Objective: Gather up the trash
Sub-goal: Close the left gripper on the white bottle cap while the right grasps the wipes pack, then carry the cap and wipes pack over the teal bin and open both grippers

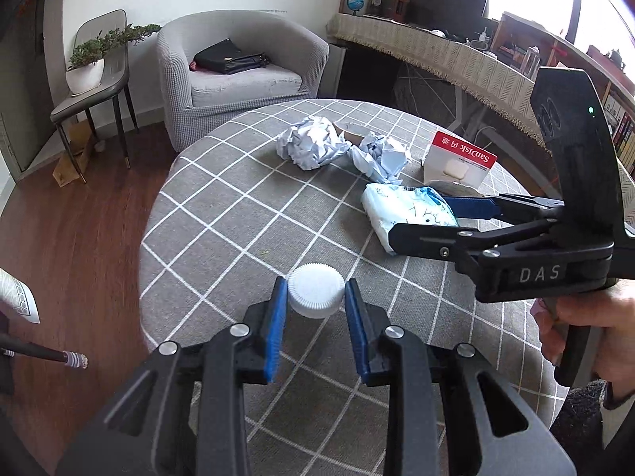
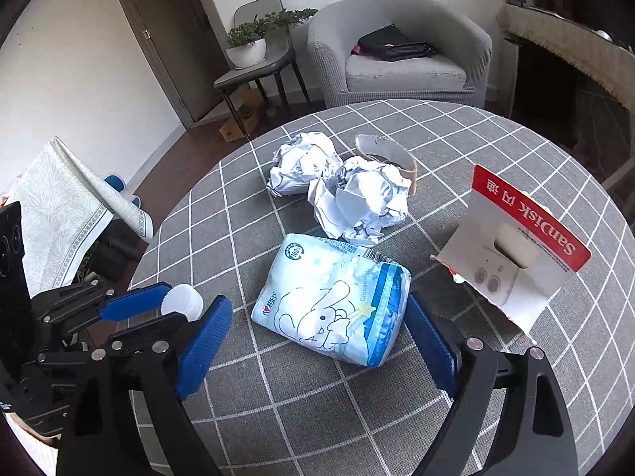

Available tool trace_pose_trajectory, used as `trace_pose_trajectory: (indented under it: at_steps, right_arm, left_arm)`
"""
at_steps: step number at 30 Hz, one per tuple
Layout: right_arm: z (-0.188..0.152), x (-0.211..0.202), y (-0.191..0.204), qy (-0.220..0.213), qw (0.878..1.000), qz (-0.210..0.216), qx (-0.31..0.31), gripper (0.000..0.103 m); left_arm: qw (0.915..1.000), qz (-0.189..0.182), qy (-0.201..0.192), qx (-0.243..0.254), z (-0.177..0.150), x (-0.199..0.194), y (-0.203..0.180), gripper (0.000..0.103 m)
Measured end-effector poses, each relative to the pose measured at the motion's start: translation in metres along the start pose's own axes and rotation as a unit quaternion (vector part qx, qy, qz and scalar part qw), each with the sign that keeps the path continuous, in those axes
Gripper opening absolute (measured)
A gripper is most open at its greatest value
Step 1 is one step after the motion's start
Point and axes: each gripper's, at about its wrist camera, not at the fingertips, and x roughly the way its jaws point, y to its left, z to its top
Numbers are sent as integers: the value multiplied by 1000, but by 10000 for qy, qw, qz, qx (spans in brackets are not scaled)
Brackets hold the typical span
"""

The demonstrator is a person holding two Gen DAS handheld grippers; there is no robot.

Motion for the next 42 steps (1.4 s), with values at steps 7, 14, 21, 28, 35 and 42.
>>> trace_pose_trajectory:
  at_steps: [7,14,21,28,35,42]
  right_arm:
    - [5,14,20,5,9989,-371,-290,91]
    - [7,27,37,62,9938,-827,-738,86]
    - [6,25,47,-56,9939,-794,-759,74]
    - [-6,14,67,-199,9948,-554,-832,74]
    - [-22,1,99,-358,9954,-296,-843,74]
    - [-48,-5,145,-404,9943,37,-982,74]
  left_arm:
    - [9999,39,-16,-124,-8,-15,18,32]
    - [9997,102,-13,-207,-19,-27,34,32]
    - [9984,204,-159,-495,-27,-45,54,32]
    - [9968,362,-277,-660,-42,-66,60,32]
    - [9961,535,-180,-673,-71,-87,67,32]
    - [9938,768,-124,-799,-111,-114,84,32]
